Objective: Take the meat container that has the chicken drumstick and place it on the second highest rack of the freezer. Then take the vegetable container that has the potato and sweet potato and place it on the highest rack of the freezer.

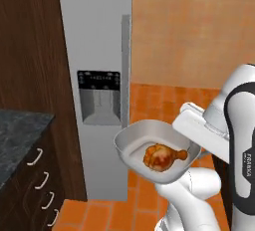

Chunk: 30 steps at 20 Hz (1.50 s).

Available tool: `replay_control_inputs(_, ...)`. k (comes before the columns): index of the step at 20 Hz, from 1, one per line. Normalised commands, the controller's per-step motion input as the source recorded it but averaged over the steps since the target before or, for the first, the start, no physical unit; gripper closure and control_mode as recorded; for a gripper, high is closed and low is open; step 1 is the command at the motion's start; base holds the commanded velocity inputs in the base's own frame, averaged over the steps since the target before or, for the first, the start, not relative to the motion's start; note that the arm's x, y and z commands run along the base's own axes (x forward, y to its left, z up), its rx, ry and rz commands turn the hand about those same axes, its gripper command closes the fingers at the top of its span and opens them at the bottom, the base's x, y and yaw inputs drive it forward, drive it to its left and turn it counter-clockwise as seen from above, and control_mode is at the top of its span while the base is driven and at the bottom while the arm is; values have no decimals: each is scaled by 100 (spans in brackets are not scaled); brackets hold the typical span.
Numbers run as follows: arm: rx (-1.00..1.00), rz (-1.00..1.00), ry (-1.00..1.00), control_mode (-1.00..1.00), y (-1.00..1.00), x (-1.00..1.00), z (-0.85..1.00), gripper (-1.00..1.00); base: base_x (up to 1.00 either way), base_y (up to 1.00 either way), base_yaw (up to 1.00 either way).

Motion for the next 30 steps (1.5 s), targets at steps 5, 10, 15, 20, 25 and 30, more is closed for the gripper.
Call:
replay_control_inputs(5,0,0,0,100,0,0,0,100,72,-49,-48)
replay_control_inputs(10,0,0,0,100,0,0,0,100,77,-48,-46)
replay_control_inputs(15,0,0,0,100,0,0,0,100,90,-35,-37)
replay_control_inputs(20,0,0,0,100,0,0,0,100,100,-14,-22)
replay_control_inputs(25,0,0,0,100,0,0,0,100,100,0,11)
replay_control_inputs(30,0,0,0,100,0,0,0,100,78,-22,41)
